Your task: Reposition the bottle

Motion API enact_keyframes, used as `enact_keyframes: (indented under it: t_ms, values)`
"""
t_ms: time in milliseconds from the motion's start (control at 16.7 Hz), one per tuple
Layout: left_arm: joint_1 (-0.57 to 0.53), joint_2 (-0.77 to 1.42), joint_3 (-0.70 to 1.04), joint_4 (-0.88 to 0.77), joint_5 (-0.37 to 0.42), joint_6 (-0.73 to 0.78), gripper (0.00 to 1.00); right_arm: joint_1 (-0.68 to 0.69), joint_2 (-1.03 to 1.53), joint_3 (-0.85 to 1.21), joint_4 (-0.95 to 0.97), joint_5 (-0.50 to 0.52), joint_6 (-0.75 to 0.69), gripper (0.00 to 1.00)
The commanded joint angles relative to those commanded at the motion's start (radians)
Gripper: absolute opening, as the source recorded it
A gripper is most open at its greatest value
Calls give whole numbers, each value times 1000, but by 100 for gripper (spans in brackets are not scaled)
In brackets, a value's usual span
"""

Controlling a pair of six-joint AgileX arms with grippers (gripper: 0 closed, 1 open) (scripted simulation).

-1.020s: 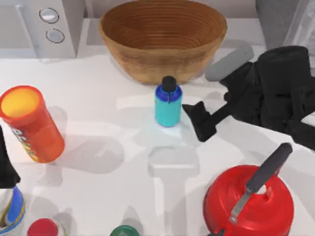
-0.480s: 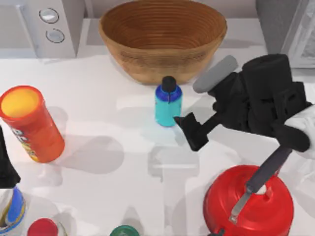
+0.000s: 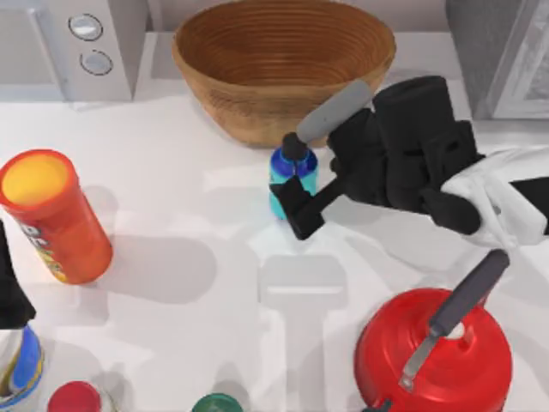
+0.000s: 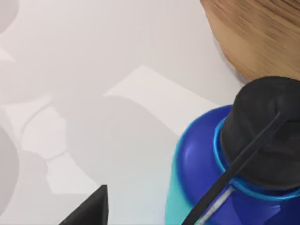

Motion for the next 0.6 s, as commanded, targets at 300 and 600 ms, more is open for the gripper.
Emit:
enact_keyframes:
  t_ms: [300,600]
  values:
    - [0,0,0,0,0,0,100,16,177,109,73,16,10,100]
    - [0,0,0,0,0,0,100,16,216,115,102,17,10,100]
